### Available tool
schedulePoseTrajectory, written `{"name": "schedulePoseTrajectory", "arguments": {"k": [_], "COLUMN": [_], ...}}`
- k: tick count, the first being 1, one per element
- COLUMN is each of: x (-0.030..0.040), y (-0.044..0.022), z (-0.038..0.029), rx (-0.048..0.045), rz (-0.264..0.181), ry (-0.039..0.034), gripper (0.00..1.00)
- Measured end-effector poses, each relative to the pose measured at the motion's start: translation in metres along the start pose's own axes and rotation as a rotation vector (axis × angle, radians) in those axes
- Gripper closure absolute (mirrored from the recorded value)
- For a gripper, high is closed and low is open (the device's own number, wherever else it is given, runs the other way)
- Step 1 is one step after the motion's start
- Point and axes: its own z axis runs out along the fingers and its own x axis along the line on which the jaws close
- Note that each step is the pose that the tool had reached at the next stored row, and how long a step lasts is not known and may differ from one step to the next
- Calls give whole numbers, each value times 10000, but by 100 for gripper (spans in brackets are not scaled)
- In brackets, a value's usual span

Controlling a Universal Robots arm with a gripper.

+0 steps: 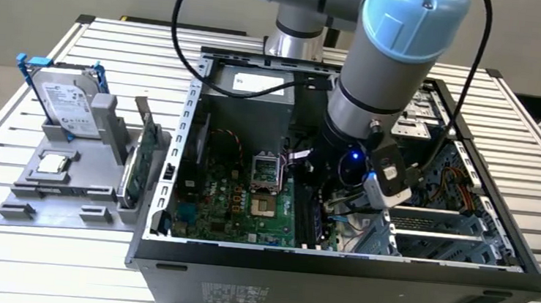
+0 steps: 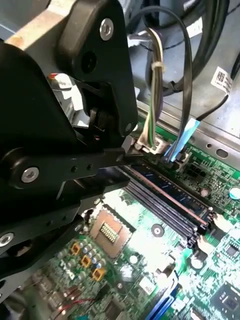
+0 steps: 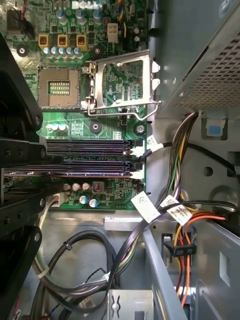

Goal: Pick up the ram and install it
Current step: 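Insert the ram into the slot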

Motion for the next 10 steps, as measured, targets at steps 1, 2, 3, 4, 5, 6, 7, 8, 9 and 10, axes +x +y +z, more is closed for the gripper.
{"name": "schedulePoseTrajectory", "arguments": {"k": [1,2,3,4,5,6,7,8,9,10], "x": [0,0,0,1,1,0,1,1,1,1], "y": [1,1,2,3,4,5,6,7,7,8], "z": [-22,-41,-58,-76,-96,-118,-144,-166,-180,-195], "rx": [-1,1,0,-1,-1,-2,0,-1,-2,-5], "rz": [0,0,0,0,0,0,0,0,-1,0], "ry": [0,0,0,0,0,0,0,1,1,0], "gripper": [0,0,0,0,0,0,0,0,0,0]}}
